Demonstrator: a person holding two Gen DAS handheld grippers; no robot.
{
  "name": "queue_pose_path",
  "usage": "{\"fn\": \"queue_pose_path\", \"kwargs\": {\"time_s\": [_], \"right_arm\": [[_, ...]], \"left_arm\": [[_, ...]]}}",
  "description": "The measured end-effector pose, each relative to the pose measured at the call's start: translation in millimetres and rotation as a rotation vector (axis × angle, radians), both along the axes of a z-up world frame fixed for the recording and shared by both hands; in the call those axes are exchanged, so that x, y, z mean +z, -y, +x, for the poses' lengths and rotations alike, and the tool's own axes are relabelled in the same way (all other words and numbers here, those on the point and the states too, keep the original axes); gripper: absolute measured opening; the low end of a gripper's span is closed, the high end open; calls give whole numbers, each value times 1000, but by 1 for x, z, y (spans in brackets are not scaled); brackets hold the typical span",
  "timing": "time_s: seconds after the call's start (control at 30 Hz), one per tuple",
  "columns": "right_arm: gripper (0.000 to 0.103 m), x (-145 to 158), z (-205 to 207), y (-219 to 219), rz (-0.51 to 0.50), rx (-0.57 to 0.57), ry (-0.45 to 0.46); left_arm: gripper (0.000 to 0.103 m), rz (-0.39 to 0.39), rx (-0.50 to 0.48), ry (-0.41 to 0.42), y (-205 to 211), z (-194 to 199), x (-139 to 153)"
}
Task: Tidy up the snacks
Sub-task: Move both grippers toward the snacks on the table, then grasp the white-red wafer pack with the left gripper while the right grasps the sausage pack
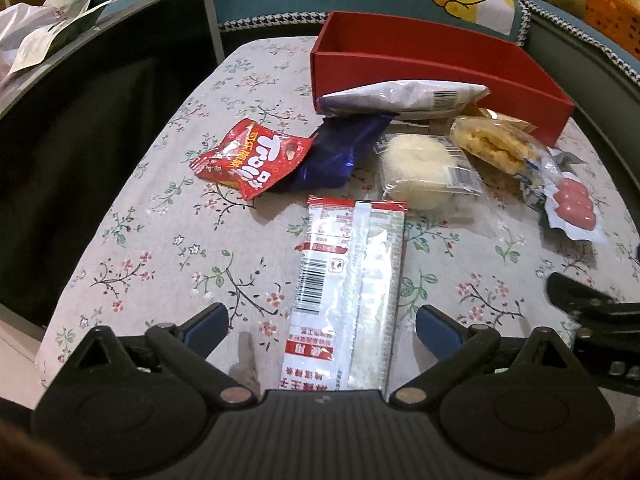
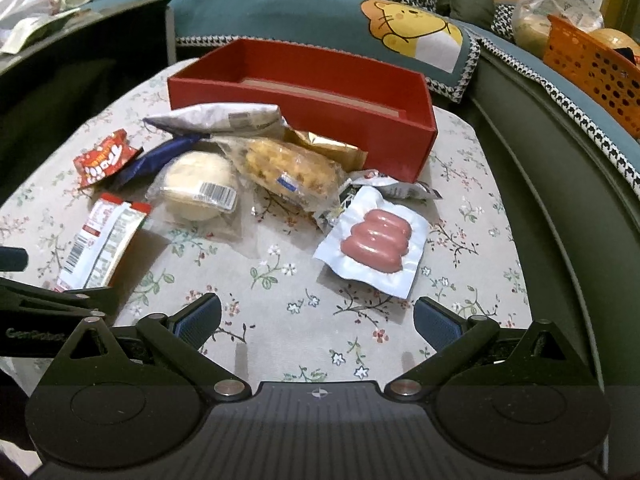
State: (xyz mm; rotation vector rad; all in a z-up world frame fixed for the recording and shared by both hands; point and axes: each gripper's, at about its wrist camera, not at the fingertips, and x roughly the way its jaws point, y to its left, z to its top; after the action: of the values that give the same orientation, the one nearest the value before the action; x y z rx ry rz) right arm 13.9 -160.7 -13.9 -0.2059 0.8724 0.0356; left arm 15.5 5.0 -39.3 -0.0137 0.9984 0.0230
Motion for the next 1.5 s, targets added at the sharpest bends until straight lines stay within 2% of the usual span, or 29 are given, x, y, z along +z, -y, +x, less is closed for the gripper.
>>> {"fn": "queue_pose_path", "kwargs": {"time_s": [0.17,0.37,0.6,0.73,0.83,1.03,1.13,1.2,1.3,1.5], "right_arm": [[103,5,2,11,4,-13,19],[103,12,4,26,56,-33,25],[103,23,8,48,78,-51,53],[102,31,18,75,173,-111,53],[102,30,28,84,155,-127,45],[102,22,59,97,166,-173,-21],[102,12,72,94,216,-177,-73],[102,6,82,88,234,-169,-103],[102,-3,95,80,236,-178,-135],[103,-30,111,71,222,-192,-233]], "left_arm": [[103,-7,34,-20,-7,13,-9],[103,-16,36,-55,-5,24,-22],[103,-19,9,-69,0,25,-24],[103,-16,12,-82,4,25,-24],[103,-21,5,-100,4,28,-22],[103,-21,-49,-64,11,26,-16],[103,-14,-74,-41,16,27,-12],[98,-29,-78,-35,17,28,-10],[96,-45,-70,-33,16,28,-9],[97,-58,-75,-32,17,27,-9]]}}
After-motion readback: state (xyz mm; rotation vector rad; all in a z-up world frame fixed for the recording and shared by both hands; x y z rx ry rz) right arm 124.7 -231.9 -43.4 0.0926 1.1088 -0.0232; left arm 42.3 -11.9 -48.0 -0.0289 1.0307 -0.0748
